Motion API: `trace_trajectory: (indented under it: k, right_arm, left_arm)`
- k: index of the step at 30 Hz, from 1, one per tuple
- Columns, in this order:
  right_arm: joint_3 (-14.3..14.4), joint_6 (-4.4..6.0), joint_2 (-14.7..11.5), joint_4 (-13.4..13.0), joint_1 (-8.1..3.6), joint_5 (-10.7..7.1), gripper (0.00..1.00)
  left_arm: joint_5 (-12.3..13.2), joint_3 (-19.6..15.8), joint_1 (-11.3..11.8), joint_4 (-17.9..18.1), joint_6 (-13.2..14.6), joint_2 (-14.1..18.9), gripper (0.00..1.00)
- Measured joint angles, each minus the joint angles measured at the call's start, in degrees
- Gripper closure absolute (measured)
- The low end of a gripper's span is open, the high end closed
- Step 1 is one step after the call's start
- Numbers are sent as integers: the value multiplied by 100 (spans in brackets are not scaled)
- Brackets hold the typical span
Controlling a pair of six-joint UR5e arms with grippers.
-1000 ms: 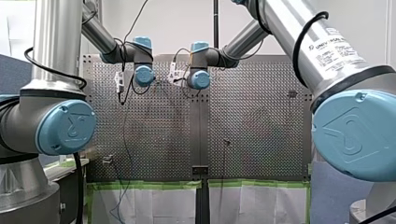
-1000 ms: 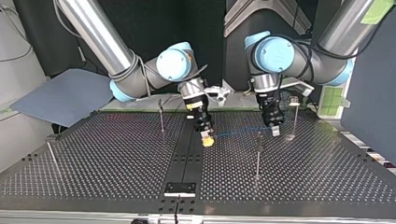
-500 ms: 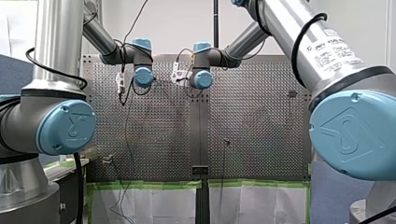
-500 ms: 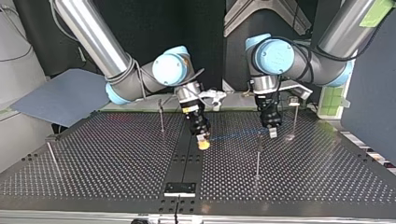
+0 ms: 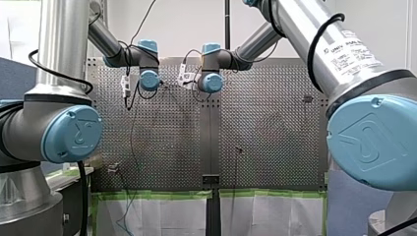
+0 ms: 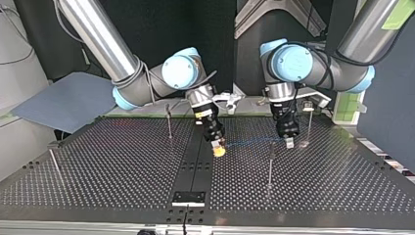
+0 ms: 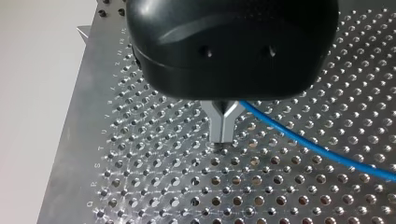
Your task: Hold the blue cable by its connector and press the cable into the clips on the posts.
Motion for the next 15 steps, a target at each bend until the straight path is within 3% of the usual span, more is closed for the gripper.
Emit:
trace_trajectory:
  k: [15]
  right_arm:
    - [-26,26,25,-14,-102,-78,100]
  left_arm:
    - [488,356,223,32,-444,-451,99]
